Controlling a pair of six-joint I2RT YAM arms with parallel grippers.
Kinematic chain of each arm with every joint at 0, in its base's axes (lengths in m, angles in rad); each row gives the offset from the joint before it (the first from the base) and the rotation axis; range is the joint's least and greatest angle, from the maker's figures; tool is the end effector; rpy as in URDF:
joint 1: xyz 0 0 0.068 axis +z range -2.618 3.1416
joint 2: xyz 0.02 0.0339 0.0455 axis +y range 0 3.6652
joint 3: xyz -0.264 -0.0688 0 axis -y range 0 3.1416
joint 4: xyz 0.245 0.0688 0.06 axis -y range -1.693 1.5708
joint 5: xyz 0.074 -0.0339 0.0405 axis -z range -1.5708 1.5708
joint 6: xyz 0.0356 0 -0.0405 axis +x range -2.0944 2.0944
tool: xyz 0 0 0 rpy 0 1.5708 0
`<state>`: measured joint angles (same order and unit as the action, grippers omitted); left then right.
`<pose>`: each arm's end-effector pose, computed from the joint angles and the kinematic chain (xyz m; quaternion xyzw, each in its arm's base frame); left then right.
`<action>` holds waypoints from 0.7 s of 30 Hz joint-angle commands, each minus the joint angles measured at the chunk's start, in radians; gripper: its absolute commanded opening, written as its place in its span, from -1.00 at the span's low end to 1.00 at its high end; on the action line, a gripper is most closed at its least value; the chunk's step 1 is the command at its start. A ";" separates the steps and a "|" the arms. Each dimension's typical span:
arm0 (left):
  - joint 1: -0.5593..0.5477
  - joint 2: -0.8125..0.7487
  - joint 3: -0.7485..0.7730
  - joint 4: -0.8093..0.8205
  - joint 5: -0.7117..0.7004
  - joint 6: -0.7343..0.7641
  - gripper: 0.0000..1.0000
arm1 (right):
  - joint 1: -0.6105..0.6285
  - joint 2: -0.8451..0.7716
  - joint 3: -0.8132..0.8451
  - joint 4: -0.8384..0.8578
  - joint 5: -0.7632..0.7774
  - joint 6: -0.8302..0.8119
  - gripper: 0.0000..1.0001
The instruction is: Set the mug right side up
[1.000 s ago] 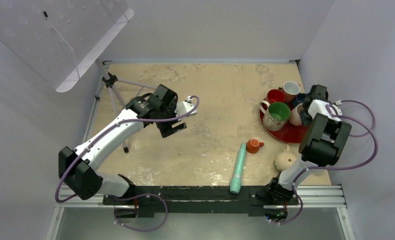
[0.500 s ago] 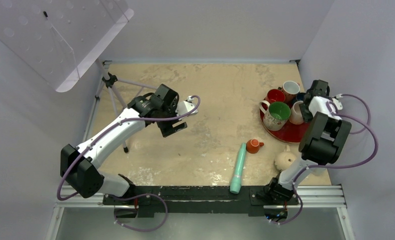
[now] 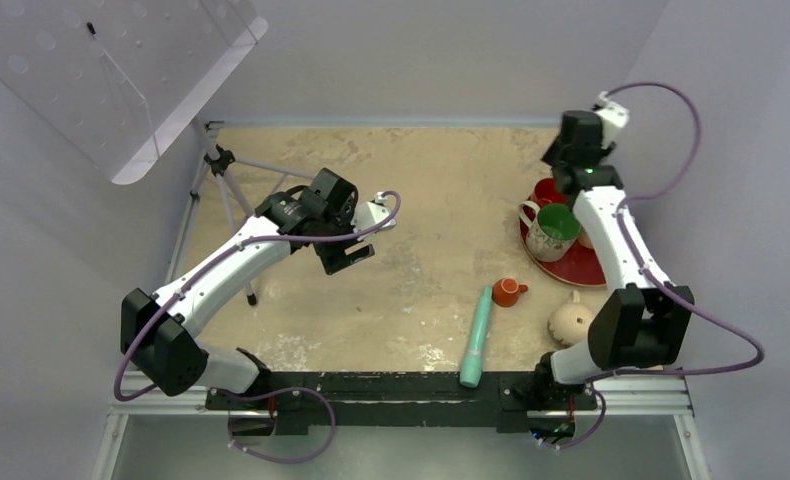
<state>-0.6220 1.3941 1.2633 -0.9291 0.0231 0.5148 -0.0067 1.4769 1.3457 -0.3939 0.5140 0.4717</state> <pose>0.2254 -0.1626 0.3053 0.5232 0.8138 -0.0247 0.2517 0.3367 -0.0198 0.3511 0.3218 0.7840 -0.1030 0.5207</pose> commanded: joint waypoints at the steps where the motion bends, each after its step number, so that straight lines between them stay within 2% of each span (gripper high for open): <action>1: 0.007 0.000 0.021 0.015 0.005 -0.018 0.66 | 0.211 0.003 -0.095 -0.009 0.053 -0.155 0.04; 4: 0.006 -0.005 0.019 0.016 -0.002 -0.019 0.66 | 0.282 0.030 -0.167 0.016 0.041 -0.188 -0.36; 5: 0.007 -0.007 0.019 0.015 -0.003 -0.019 0.66 | 0.295 0.042 -0.185 0.026 0.035 -0.204 -0.39; 14: 0.006 -0.012 0.021 0.013 -0.005 -0.022 0.66 | 0.325 0.208 -0.239 0.034 0.080 -0.250 -0.33; 21: 0.007 -0.015 0.018 0.005 -0.002 -0.017 0.66 | 0.322 0.340 -0.225 0.031 0.231 -0.243 -0.31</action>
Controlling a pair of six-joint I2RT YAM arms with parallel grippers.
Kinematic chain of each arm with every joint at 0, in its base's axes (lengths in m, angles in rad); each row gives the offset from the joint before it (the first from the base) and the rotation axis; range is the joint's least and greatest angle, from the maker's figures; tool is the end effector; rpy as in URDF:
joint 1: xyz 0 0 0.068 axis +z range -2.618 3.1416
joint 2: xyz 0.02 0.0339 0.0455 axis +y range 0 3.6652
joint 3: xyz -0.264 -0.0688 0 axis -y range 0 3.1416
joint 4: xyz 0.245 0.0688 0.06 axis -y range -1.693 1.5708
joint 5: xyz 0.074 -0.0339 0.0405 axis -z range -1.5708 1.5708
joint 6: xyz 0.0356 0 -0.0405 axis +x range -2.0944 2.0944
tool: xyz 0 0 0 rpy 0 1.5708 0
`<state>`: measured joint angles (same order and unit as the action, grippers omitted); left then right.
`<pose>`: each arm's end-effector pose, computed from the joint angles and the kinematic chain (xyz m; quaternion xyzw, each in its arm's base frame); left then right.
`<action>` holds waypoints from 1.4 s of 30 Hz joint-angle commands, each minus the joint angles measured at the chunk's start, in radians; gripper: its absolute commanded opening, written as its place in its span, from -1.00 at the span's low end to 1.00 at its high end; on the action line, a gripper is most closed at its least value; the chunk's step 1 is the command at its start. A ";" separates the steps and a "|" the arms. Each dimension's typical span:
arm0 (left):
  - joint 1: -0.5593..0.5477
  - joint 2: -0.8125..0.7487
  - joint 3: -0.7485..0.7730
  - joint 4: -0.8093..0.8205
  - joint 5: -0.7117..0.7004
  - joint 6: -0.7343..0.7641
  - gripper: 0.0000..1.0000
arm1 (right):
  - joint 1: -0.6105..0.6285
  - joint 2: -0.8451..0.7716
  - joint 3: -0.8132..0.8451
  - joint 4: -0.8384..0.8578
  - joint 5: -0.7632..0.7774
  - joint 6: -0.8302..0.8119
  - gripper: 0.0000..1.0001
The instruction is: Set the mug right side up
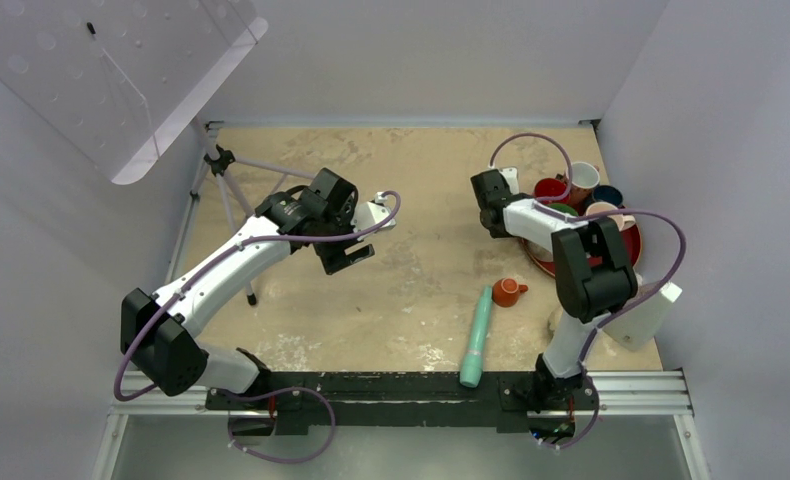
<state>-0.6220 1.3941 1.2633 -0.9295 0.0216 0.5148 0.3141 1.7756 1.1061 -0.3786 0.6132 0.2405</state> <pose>0.2254 -0.1625 0.3053 0.5231 0.8139 -0.0240 0.2515 0.3435 0.0900 0.1776 0.0440 0.9232 -0.2130 0.3167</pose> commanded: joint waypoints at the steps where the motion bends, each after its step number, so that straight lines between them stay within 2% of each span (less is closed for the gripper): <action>1: 0.006 -0.015 0.016 0.006 0.001 -0.016 0.66 | -0.001 0.061 0.017 0.022 0.147 -0.016 -0.29; 7: 0.006 -0.009 0.019 0.000 0.002 -0.015 0.66 | -0.008 0.094 0.029 0.025 0.189 -0.018 -0.17; 12: 0.006 -0.002 0.019 0.000 0.007 -0.013 0.66 | -0.022 0.093 0.014 0.070 0.134 -0.050 -0.15; 15: 0.007 0.000 0.019 0.000 0.005 -0.013 0.66 | -0.045 0.119 0.007 0.095 0.043 -0.090 -0.20; 21: 0.006 0.005 0.023 0.000 0.005 -0.013 0.66 | -0.064 0.142 0.059 0.062 -0.136 -0.215 -0.45; 24: 0.007 0.008 0.027 0.001 -0.001 -0.013 0.66 | -0.055 0.138 0.082 0.038 -0.168 -0.224 -0.64; 27: 0.007 0.011 0.024 0.001 -0.003 -0.012 0.66 | -0.041 0.101 0.097 0.035 -0.197 -0.274 -0.65; 31: 0.008 0.016 0.027 0.004 -0.005 -0.009 0.66 | -0.020 0.080 0.162 0.017 -0.323 -0.280 -0.65; 37: 0.009 0.007 0.017 0.010 -0.008 -0.004 0.66 | 0.094 0.174 0.318 -0.038 -0.344 -0.251 -0.65; 42: 0.009 0.005 0.016 0.008 -0.008 -0.002 0.66 | 0.151 0.248 0.453 -0.072 -0.359 -0.153 -0.65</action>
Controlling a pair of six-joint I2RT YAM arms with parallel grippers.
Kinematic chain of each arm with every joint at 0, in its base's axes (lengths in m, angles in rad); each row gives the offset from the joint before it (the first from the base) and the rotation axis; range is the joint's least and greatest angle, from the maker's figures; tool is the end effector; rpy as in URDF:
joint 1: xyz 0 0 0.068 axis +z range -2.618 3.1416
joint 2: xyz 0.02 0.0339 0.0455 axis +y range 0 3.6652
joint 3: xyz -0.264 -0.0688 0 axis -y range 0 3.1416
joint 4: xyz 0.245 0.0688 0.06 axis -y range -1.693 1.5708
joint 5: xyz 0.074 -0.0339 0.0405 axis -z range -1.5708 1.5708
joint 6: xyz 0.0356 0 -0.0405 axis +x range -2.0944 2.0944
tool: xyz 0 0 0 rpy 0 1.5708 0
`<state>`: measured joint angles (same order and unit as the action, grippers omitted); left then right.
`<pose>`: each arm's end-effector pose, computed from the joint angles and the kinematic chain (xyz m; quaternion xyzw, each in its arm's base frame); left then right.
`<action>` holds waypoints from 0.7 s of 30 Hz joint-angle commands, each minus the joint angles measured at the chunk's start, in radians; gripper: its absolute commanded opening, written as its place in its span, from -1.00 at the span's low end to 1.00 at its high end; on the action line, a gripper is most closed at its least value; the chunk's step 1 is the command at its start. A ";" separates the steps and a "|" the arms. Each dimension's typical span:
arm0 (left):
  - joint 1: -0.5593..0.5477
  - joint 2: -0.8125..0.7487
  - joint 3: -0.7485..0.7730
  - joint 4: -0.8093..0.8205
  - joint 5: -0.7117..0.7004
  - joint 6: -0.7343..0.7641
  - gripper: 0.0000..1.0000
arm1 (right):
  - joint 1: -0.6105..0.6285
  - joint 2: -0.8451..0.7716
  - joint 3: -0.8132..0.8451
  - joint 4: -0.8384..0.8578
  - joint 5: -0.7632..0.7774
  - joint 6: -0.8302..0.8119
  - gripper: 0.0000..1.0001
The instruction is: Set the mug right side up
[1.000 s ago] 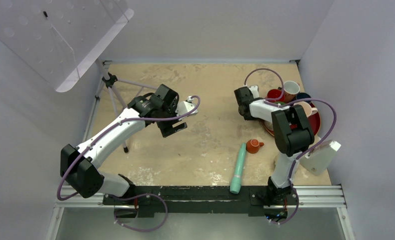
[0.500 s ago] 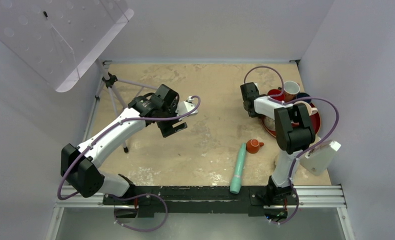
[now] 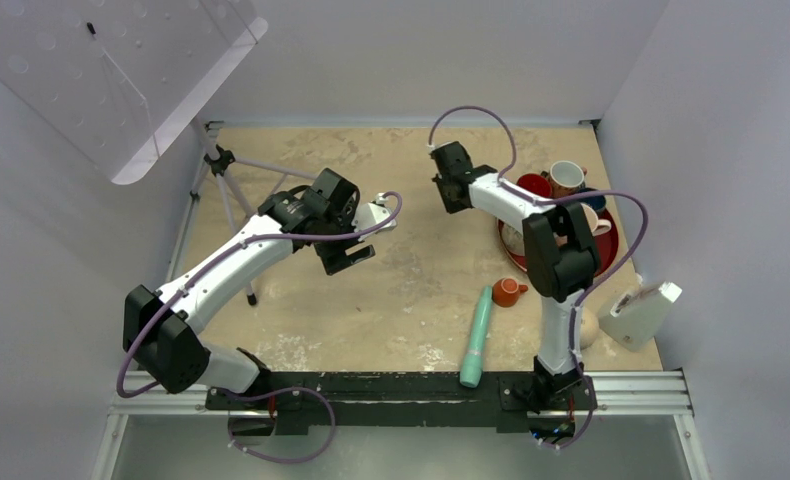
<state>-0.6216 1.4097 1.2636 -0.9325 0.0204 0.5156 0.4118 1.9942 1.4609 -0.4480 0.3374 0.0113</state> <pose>0.2277 -0.1640 0.3012 0.5243 0.8159 -0.0228 0.2427 0.3986 0.1612 0.1919 -0.1398 0.9341 -0.0969 0.3137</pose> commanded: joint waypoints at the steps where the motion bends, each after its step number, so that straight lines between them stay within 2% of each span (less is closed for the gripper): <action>1: 0.009 -0.010 0.017 0.009 -0.005 -0.005 0.66 | 0.060 0.037 0.115 -0.006 -0.082 0.087 -0.65; 7: 0.009 0.003 0.027 -0.002 -0.002 -0.007 0.66 | 0.104 0.032 0.159 -0.031 -0.062 0.087 -0.61; 12: 0.008 0.005 0.040 -0.016 0.009 -0.014 0.66 | 0.112 -0.117 0.052 -0.024 -0.038 0.144 -0.48; 14: 0.009 0.002 0.037 -0.017 0.011 -0.014 0.66 | 0.111 -0.182 -0.012 -0.042 -0.016 0.177 -0.35; 16: 0.010 -0.001 0.038 -0.017 0.013 -0.015 0.66 | 0.111 -0.220 -0.065 -0.094 0.016 0.244 -0.14; 21: 0.009 -0.008 0.042 -0.019 0.018 -0.020 0.66 | 0.110 -0.349 -0.226 -0.215 0.076 0.495 0.19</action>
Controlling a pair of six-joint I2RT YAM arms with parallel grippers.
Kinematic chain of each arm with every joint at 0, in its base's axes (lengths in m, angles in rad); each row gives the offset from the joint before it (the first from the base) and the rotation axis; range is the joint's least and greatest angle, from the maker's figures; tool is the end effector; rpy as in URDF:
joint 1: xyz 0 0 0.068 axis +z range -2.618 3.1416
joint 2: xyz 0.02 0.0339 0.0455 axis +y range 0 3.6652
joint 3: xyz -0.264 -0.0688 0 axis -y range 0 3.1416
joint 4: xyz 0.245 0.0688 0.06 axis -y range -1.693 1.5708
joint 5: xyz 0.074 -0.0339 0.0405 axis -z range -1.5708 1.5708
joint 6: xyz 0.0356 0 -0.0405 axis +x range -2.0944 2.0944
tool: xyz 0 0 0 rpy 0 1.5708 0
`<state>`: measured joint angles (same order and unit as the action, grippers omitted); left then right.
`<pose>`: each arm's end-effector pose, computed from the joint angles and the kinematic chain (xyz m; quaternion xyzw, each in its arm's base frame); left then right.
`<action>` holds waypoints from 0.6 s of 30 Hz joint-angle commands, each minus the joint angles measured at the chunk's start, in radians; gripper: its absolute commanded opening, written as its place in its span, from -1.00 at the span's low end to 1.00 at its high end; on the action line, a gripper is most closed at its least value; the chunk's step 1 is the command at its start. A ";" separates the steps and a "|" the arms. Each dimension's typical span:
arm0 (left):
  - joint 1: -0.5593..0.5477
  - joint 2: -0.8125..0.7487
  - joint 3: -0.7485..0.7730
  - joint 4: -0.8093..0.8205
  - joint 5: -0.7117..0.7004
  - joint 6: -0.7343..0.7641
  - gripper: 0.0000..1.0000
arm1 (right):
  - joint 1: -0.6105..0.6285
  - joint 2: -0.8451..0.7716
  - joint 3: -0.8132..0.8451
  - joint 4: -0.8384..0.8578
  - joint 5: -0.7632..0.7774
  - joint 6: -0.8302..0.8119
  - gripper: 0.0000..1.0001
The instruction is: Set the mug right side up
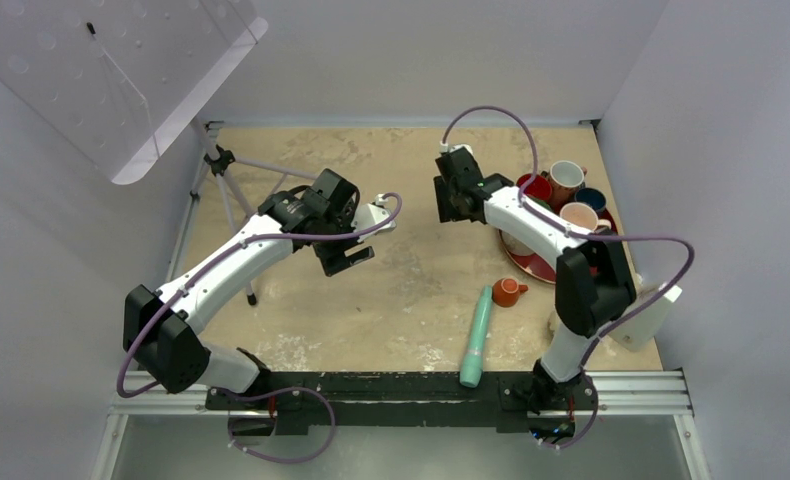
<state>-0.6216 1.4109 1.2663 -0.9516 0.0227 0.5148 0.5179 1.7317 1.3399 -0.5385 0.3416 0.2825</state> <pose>0.2265 -0.1632 0.3007 0.5253 0.8178 -0.0236 0.2341 0.3325 0.1757 0.2498 -0.0567 0.9352 -0.0277 0.3486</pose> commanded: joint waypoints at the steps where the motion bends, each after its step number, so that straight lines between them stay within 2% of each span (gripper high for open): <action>1: 0.009 -0.009 0.039 0.001 0.018 -0.021 0.66 | 0.005 -0.121 -0.143 -0.141 0.085 0.280 0.24; 3: 0.008 -0.011 0.039 0.001 0.024 -0.023 0.66 | 0.003 -0.189 -0.182 -0.179 0.118 0.376 0.53; 5: 0.009 -0.013 0.038 0.002 0.035 -0.027 0.66 | -0.008 -0.245 -0.218 -0.223 0.155 0.504 0.93; 6: 0.009 -0.015 0.036 0.003 0.042 -0.027 0.66 | -0.023 -0.268 -0.235 -0.238 0.153 0.567 0.97; 9: 0.009 -0.022 0.034 0.002 0.050 -0.031 0.66 | -0.097 -0.328 -0.292 -0.264 0.100 0.717 0.97; 13: 0.009 -0.034 0.027 0.006 0.048 -0.032 0.66 | -0.174 -0.412 -0.359 -0.275 0.080 0.889 0.66; 18: 0.008 -0.042 0.018 0.010 0.049 -0.031 0.65 | -0.251 -0.494 -0.401 -0.333 0.107 1.044 0.51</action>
<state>-0.6216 1.4033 1.2678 -0.9512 0.0525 0.5072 0.3153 1.2999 0.9718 -0.8181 0.4282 1.1194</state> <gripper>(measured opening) 0.831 0.782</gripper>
